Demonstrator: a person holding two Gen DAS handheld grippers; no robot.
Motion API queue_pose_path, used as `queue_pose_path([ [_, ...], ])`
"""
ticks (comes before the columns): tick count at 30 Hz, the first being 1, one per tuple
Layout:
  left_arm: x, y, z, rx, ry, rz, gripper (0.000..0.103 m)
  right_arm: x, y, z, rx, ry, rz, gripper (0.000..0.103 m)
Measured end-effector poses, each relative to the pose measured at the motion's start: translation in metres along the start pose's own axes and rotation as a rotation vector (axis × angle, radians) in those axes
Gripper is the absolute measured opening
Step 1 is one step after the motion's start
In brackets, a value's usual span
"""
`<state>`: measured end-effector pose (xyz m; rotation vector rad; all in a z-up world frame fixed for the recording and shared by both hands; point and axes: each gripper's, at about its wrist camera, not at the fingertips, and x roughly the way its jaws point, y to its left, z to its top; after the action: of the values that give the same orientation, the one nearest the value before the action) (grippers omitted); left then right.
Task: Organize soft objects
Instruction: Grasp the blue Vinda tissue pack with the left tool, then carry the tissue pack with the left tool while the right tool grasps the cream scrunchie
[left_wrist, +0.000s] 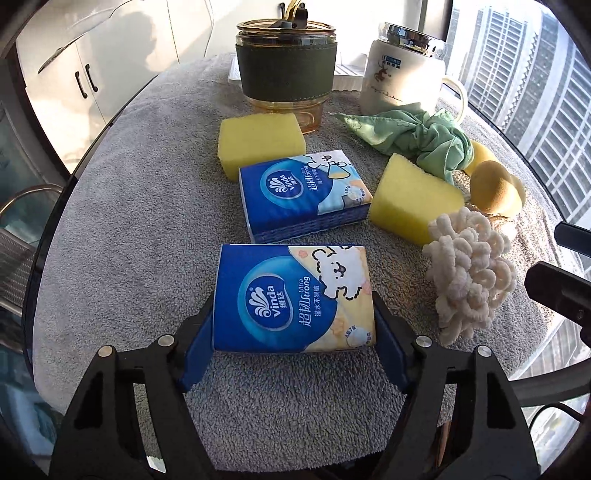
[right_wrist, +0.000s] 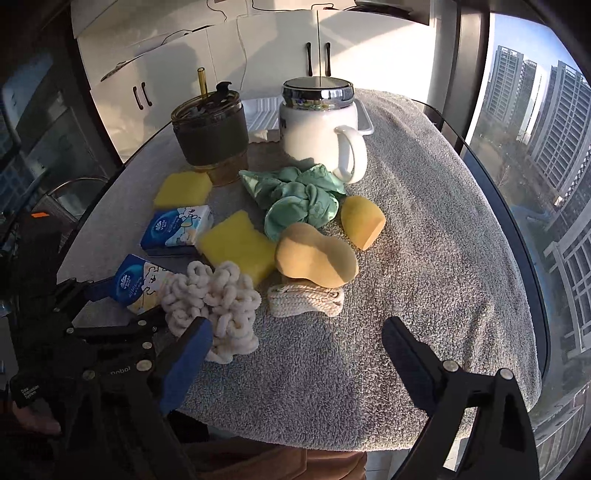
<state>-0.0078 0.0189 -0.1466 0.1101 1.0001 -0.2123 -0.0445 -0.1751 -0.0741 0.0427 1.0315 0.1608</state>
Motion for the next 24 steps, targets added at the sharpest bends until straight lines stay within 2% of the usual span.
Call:
queue_pose_path([
  [2, -0.002, 0.003, -0.002, -0.004, -0.009, -0.015, 0.073, 0.004, 0.008, -0.001, -0.014, 0.003, 0.032, 0.089],
  [10, -0.007, 0.014, -0.009, -0.025, -0.025, -0.017, 0.073, 0.026, 0.033, 0.0, -0.042, 0.027, 0.059, 0.083],
  [12, -0.006, 0.015, -0.009, -0.025, -0.026, -0.009, 0.073, 0.033, 0.035, 0.0, -0.029, 0.036, 0.079, 0.077],
  [13, -0.006, 0.017, -0.009, -0.029, -0.028, -0.01, 0.073, 0.038, 0.035, 0.0, -0.017, 0.042, 0.095, 0.064],
  [14, -0.007, 0.018, -0.009, -0.036, -0.031, -0.011, 0.073, 0.043, 0.036, 0.0, -0.004, 0.062, 0.114, 0.04],
  [15, -0.007, 0.02, -0.009, -0.041, -0.033, -0.011, 0.073, 0.05, 0.036, -0.001, 0.011, 0.093, 0.158, 0.027],
  [16, -0.008, 0.022, -0.009, -0.046, -0.034, -0.006, 0.073, 0.054, 0.035, -0.001, 0.036, 0.119, 0.215, 0.023],
  [19, -0.015, 0.028, -0.009, -0.063, -0.035, -0.002, 0.072, 0.043, 0.037, -0.001, 0.027, 0.088, 0.206, 0.02],
  [24, -0.032, 0.039, -0.002, -0.063, -0.063, 0.011, 0.073, 0.001, 0.029, -0.002, -0.033, -0.003, 0.139, 0.02],
])
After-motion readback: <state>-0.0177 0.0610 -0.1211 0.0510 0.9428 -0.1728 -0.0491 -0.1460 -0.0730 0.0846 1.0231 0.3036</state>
